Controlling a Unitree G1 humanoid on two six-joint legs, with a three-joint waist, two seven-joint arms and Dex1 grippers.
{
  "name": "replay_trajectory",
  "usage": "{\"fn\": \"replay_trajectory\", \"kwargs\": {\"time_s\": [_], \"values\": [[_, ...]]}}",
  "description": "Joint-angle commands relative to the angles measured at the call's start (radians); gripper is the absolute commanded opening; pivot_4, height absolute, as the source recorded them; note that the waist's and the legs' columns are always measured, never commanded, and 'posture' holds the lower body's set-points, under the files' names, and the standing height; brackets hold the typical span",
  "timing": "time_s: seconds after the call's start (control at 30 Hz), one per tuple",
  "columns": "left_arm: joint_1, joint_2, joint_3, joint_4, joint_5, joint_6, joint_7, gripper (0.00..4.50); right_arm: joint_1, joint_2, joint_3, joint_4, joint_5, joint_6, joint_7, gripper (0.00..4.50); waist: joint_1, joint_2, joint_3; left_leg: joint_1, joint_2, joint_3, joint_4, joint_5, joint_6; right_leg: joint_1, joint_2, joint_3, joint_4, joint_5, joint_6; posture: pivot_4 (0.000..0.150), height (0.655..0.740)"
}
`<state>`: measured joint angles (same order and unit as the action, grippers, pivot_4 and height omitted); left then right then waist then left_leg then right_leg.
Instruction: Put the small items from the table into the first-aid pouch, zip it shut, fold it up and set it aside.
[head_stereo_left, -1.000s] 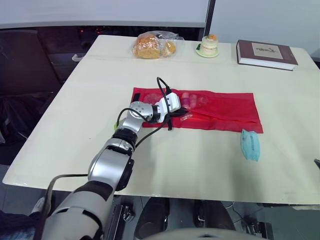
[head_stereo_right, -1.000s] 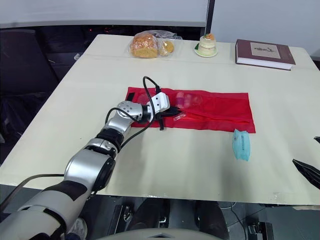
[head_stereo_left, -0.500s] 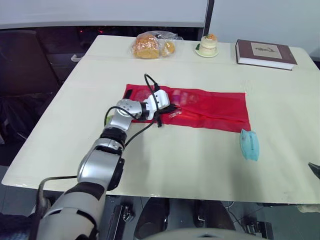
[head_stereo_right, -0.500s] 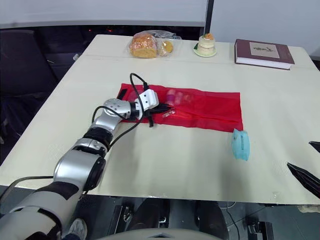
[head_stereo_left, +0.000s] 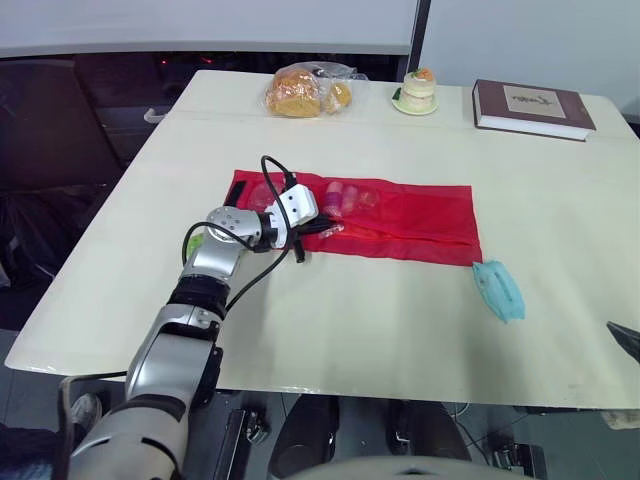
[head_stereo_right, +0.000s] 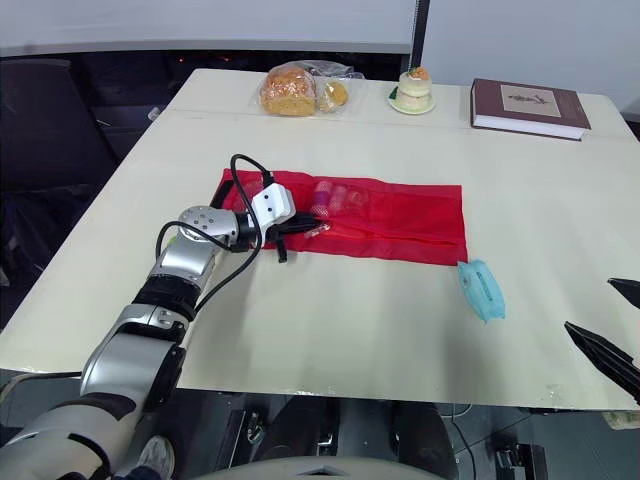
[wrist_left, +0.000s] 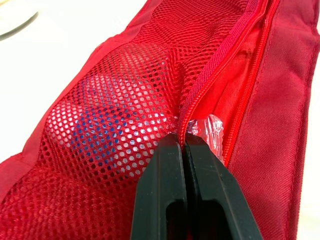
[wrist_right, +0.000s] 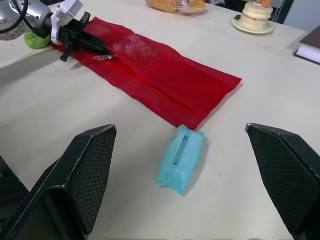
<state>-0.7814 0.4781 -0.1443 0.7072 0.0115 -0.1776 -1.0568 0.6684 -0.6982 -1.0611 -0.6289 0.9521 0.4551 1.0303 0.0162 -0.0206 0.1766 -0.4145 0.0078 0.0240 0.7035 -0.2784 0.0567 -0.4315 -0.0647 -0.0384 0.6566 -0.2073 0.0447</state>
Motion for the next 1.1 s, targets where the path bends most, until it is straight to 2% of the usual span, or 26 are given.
{"fn": "replay_trajectory", "kwargs": {"time_s": [0.03,0.1,0.23,0.33,0.53,0.7,0.87,1.0,1.1], "values": [[-0.007,0.022,0.020,-0.063,-0.036,0.042,-0.035,0.62,-0.027,0.007,0.011,-0.008,-0.012,-0.031,-0.032,4.50,0.000,0.000,0.000,0.000,0.000,0.000,0.000,0.000,0.000,0.000,0.000,0.000,0.000,0.000,0.000,0.150,0.7289],[-0.006,0.032,0.016,-0.082,-0.042,0.057,-0.057,1.17,-0.043,0.012,0.024,-0.012,-0.034,-0.036,-0.064,4.50,0.000,0.000,0.000,0.000,0.000,0.000,0.000,0.000,0.000,0.000,0.000,0.000,0.000,0.000,0.000,0.150,0.7289],[-0.016,0.052,0.001,-0.149,-0.061,0.051,-0.140,3.09,-0.047,0.023,0.049,-0.028,-0.058,-0.034,-0.105,4.50,0.001,0.000,0.000,0.000,0.000,0.000,0.000,0.000,0.000,0.000,0.000,0.000,0.000,0.000,0.000,0.150,0.7289],[-0.049,0.020,0.004,-0.212,-0.109,0.071,-0.180,4.47,-0.050,0.029,0.075,-0.042,-0.113,-0.044,-0.155,4.50,0.005,0.000,0.000,0.000,-0.001,0.000,0.000,0.000,0.000,0.000,0.000,0.000,0.000,0.000,0.000,0.150,0.7289],[-0.137,-0.078,-0.065,-0.134,-0.047,0.005,-0.146,4.47,-0.052,0.068,0.126,-0.081,-0.138,-0.043,-0.219,4.50,0.015,0.000,0.000,0.000,-0.002,0.001,0.001,0.000,0.000,0.000,0.000,0.001,0.000,0.000,0.000,0.150,0.7289],[-0.251,-0.239,-0.127,0.092,0.042,-0.088,-0.032,4.47,-0.029,0.123,0.177,-0.153,-0.149,-0.049,-0.268,4.50,0.020,0.001,0.000,0.000,-0.002,0.000,0.001,0.000,0.000,0.000,0.001,0.001,0.001,0.000,0.000,0.150,0.7289],[-0.340,-0.347,-0.151,0.307,0.107,-0.139,0.056,4.47,-0.007,0.169,0.242,-0.236,-0.209,-0.058,-0.341,4.50,0.019,0.000,0.000,0.000,-0.002,0.000,0.001,0.000,0.001,0.000,0.001,0.001,0.000,0.000,0.000,0.150,0.7289],[-0.383,-0.385,-0.183,0.420,0.176,-0.178,0.120,4.47,0.000,0.203,0.304,-0.302,-0.248,-0.070,-0.392,4.50,0.017,0.000,0.000,0.000,-0.002,0.000,0.001,0.000,0.000,0.000,0.002,0.001,0.000,0.000,0.001,0.150,0.7289],[-0.402,-0.401,-0.188,0.473,0.199,-0.178,0.152,4.47,0.008,0.226,0.340,-0.368,-0.200,-0.101,-0.380,4.50,0.019,0.000,0.000,0.000,-0.002,0.000,0.001,0.000,0.000,0.000,0.002,0.000,0.001,0.000,0.001,0.150,0.7289]]}}
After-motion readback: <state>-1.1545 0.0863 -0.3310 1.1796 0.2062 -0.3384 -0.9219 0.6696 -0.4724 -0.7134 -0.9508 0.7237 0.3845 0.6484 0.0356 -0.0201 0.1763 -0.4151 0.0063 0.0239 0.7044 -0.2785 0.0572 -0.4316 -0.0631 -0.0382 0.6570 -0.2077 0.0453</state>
